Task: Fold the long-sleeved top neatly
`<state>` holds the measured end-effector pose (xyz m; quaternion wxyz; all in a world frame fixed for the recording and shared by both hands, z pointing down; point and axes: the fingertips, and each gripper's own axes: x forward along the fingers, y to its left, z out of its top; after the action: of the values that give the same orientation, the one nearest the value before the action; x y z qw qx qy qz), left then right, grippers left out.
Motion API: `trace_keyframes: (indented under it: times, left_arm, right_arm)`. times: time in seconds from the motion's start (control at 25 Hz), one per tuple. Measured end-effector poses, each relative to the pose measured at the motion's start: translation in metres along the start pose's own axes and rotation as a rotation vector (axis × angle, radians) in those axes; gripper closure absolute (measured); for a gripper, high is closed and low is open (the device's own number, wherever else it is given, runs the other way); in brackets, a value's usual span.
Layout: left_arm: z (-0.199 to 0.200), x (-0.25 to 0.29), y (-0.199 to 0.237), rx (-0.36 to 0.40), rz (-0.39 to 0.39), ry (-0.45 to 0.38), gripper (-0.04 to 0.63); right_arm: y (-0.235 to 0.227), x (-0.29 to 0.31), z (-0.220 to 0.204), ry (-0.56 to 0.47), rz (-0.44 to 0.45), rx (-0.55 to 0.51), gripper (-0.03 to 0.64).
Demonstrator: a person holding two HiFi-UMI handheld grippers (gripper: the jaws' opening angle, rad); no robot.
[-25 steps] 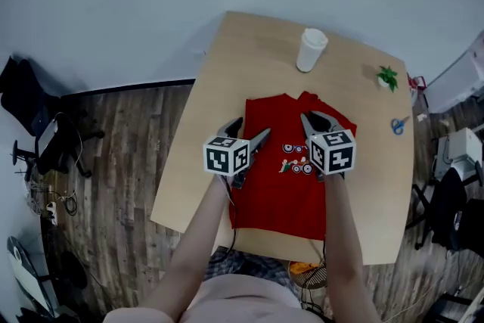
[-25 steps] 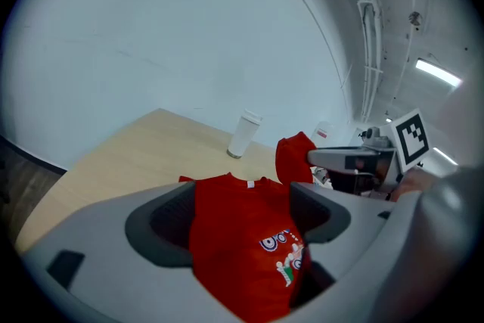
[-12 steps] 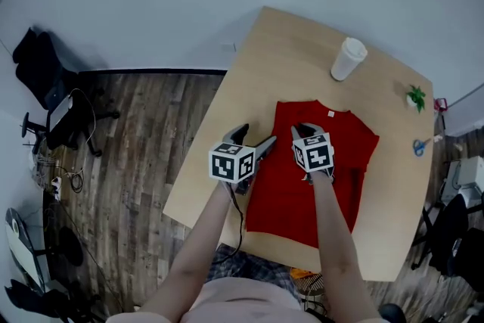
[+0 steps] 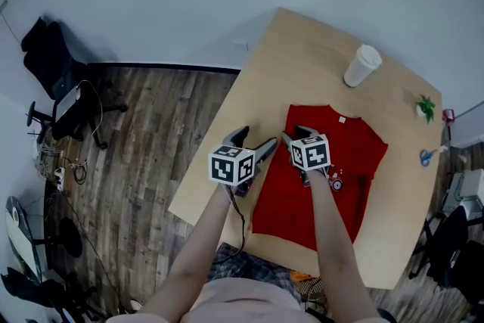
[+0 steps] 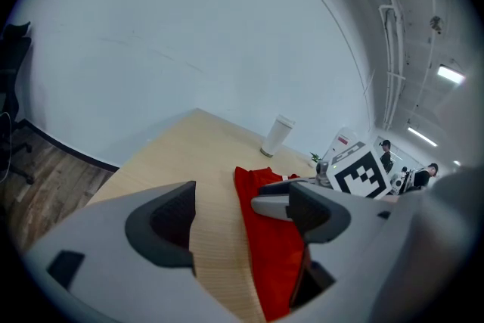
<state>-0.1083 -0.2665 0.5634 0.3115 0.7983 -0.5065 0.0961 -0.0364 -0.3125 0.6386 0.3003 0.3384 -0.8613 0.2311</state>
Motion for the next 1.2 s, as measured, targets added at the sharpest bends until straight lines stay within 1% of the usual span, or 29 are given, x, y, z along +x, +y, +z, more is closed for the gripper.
trace_keyframes:
  times: [0.12,0.28,0.48,0.64,0.8,0.92,1.04,1.12,1.2]
  left_arm:
    - [0.000,-0.006,0.006,-0.002,0.011,-0.005,0.227]
    - [0.001,-0.006,0.004,0.006,0.004,-0.005,0.227]
    - [0.011,0.007,-0.011,0.049,-0.031,0.012,0.227]
    - [0.020,0.028,-0.032,0.105,-0.077,0.051,0.227]
    - [0.028,0.054,-0.057,0.192,-0.140,0.099,0.227]
    - [0.037,0.076,-0.073,0.274,-0.173,0.132,0.227]
    - [0.047,0.099,-0.085,0.347,-0.218,0.170,0.227]
    - [0.053,0.115,-0.091,0.427,-0.247,0.208,0.227]
    - [0.056,0.132,-0.096,0.510,-0.277,0.260,0.227]
  right_arm:
    - [0.006,0.001,0.003,-0.017,0.005,0.011,0.399]
    - [-0.005,-0.022,0.015,-0.096,-0.027,0.046,0.379]
    - [-0.031,-0.070,0.025,-0.181,-0.106,0.078,0.370]
    - [-0.065,-0.115,0.021,-0.213,-0.184,0.091,0.368]
    - [-0.103,-0.161,0.008,-0.212,-0.262,0.091,0.367]
    - [-0.137,-0.197,0.000,-0.192,-0.322,0.054,0.364]
    - [-0.167,-0.228,0.001,-0.155,-0.348,-0.031,0.364]
    - [-0.184,-0.239,0.004,-0.104,-0.333,-0.104,0.364]
    - [-0.199,-0.241,0.005,-0.031,-0.308,-0.186,0.367]
